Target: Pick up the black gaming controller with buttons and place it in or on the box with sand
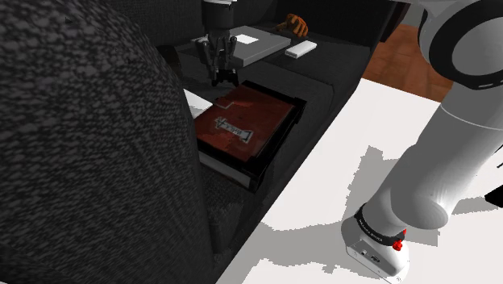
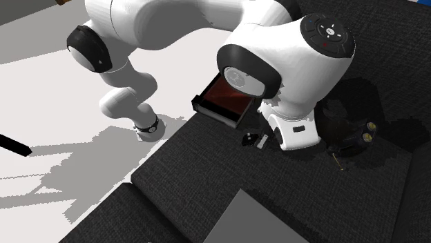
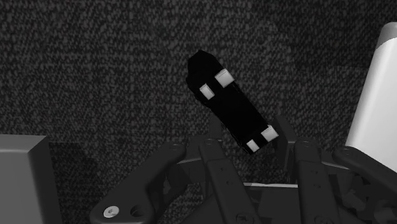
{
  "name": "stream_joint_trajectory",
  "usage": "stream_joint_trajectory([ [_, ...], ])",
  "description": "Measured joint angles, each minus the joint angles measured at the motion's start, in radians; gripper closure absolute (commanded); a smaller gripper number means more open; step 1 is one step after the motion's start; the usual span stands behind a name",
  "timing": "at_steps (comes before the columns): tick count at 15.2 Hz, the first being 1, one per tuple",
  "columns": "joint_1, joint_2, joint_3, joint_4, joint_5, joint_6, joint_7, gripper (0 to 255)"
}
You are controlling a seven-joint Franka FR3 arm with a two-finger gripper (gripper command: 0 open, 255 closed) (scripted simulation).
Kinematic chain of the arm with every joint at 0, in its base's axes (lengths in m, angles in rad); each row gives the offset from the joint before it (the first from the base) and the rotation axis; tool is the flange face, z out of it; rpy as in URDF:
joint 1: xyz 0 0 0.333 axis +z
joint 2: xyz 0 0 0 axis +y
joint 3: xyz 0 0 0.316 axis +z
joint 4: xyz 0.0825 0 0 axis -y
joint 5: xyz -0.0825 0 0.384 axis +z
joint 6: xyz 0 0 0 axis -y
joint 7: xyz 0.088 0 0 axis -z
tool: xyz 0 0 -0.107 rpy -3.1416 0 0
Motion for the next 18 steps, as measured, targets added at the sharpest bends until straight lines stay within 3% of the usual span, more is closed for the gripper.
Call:
stream_joint_trajectory([
  [7,0.004,0.027,0.002,0.115,-0.005,-0.088,0.012,255],
  [18,0.021,0.151,0.008,0.451,-0.026,-0.299,0.041,255],
])
